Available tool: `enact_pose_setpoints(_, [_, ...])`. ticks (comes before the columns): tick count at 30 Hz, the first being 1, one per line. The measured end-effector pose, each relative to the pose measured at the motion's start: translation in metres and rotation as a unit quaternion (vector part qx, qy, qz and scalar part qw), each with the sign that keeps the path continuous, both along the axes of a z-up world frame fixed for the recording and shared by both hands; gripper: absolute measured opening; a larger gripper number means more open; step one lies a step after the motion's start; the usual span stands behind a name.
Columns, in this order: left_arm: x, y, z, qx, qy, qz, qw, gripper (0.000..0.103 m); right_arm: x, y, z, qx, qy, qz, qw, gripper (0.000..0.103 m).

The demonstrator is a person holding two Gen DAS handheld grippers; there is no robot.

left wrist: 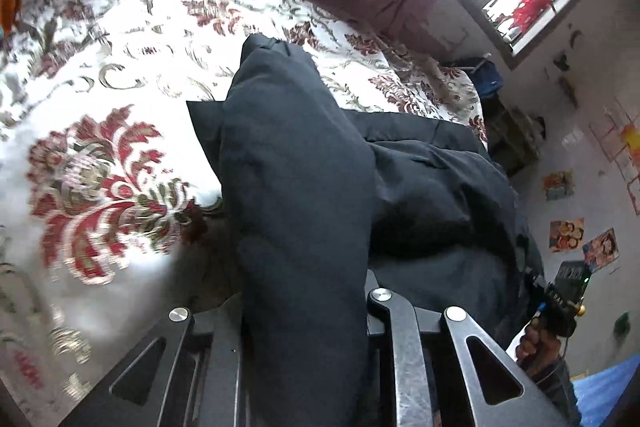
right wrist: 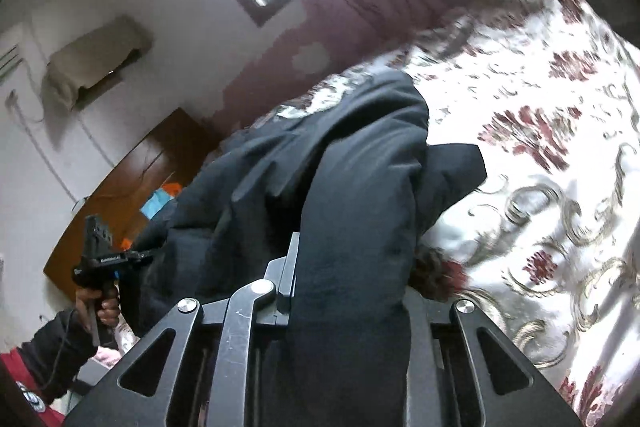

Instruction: Fold large clothes

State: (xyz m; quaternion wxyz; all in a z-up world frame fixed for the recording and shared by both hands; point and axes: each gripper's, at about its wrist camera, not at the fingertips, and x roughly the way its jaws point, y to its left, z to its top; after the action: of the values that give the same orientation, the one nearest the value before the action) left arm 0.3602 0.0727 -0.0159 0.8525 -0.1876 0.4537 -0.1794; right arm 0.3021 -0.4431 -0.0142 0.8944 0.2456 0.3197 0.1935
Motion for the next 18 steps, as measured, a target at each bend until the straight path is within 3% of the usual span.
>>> enact_pose_setpoints(11, [-0.05, 0.027, 0.056, 0.006, -0.047, 0.027, 0.9985, 0.018, -0.04, 0.022, 0.051, -0.029, -0.074, 0.018, 0.997, 0.018])
enact_pose_setpoints(18, [-0.065, 0.014, 0.044, 0.009, -0.066, 0.024, 0.9975, 0.018, -0.081, 0.008, 0.044, -0.098, -0.089, -0.025, 0.991, 0.018])
